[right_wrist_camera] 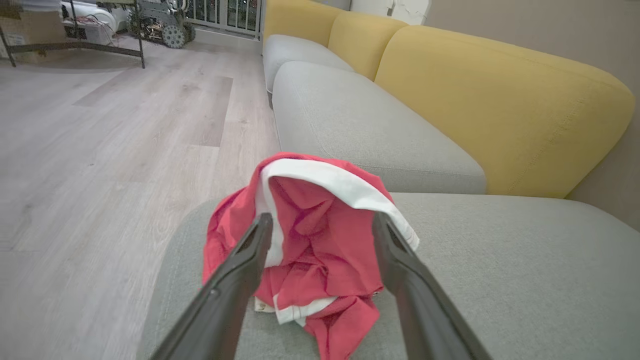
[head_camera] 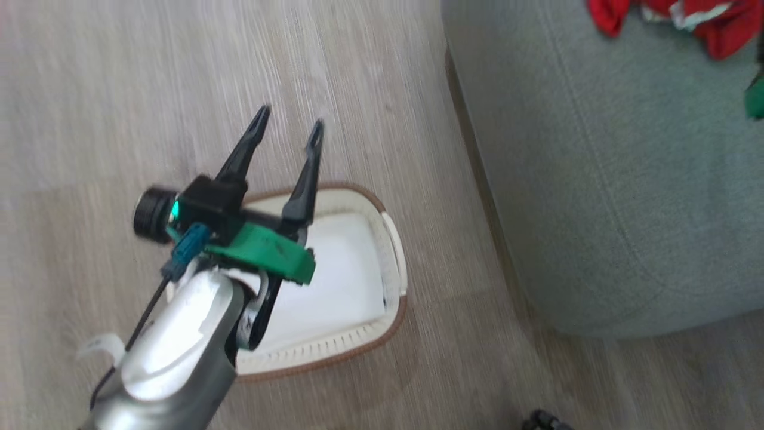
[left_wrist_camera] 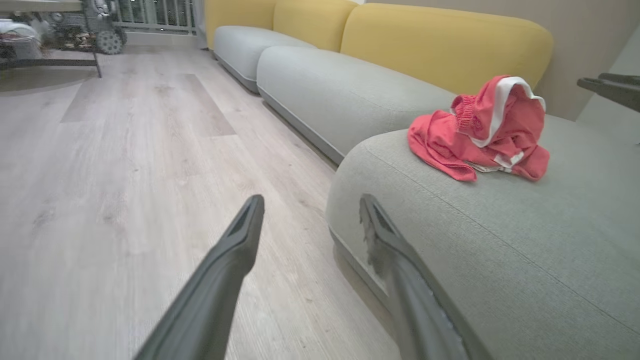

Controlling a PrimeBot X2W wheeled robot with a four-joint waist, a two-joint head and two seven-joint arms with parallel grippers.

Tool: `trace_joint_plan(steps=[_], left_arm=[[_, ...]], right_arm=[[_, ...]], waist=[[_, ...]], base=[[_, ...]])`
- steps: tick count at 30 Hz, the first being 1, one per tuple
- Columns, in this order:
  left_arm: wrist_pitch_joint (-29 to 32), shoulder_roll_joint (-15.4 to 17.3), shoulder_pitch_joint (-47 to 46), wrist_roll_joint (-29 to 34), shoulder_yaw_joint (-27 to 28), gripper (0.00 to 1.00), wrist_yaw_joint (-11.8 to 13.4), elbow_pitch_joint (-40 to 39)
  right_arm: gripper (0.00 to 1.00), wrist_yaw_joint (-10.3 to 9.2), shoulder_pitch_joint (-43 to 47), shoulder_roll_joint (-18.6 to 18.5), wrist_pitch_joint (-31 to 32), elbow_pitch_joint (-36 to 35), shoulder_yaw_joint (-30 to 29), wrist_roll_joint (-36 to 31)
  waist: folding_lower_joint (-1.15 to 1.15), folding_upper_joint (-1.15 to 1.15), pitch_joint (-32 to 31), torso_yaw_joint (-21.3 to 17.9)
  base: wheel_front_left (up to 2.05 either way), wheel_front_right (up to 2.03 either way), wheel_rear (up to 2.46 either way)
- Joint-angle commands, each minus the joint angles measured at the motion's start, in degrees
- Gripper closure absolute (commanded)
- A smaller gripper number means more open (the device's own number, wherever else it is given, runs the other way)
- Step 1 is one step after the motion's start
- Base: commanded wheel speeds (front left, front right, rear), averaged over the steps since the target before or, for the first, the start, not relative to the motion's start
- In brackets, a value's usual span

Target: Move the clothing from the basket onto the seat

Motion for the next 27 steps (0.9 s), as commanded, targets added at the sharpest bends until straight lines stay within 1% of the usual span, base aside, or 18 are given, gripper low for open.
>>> trace_joint_plan(steps=[1, 8, 13, 16, 17, 22, 27], left_arm=[[-0.69, 0.31, 1.1, -0.64, 3.09, 0.0, 1.11, -0.76], [-1.22, -0.2, 8.04, -2.07, 7.11, 0.0, 3.53, 1.51], [-1.26, -0.91, 12.81, -1.7, 11.2, 0.0, 3.7, -0.45], [-1.27, -1.27, 15.98, -0.87, 14.09, 0.0, 4.05, -1.69], [-1.27, -1.27, 15.98, -0.87, 14.09, 0.0, 4.05, -1.69], [-1.27, -1.75, 21.17, 0.21, 18.23, 0.0, 3.96, -2.83], [-1.27, -2.19, 25.65, 1.35, 21.64, 0.0, 3.67, -3.64]], right_arm=[[0.0, -0.02, 1.84, 0.0, -0.51, -2.72, 1.14, 0.78], [0.0, -0.02, 7.41, 3.15, -0.51, -5.94, 5.02, 3.36], [0.0, -0.02, 11.83, 5.44, -0.51, -8.95, 5.44, 3.93], [0.0, -0.02, 14.53, 7.06, -0.51, -11.53, 5.08, 2.68], [0.0, -0.02, 14.53, 7.06, -0.51, -11.53, 5.08, 2.68], [0.0, -0.02, 20.32, 10.95, -0.51, -16.36, 3.31, 0.25], [0.0, -0.02, 27.45, 14.99, -0.51, -20.78, 0.08, -2.9]], waist=[[0.0, 0.0, -4.57, 0.98], [0.0, 0.0, -11.96, 2.67], [0.0, 0.0, -15.94, 4.33], [0.0, 0.0, -17.78, 5.14], [0.0, 0.0, -17.78, 5.14], [0.0, 0.0, -20.52, 6.68], [0.0, 0.0, -23.06, 8.77]], base=[[0.0, 0.0, 0.0], [0.0, 0.0, 0.0], [0.0, 0.0, 0.0], [0.0, 0.0, 0.0], [0.0, 0.0, 0.0], [0.0, 0.0, 0.0], [0.0, 0.0, 0.0]])
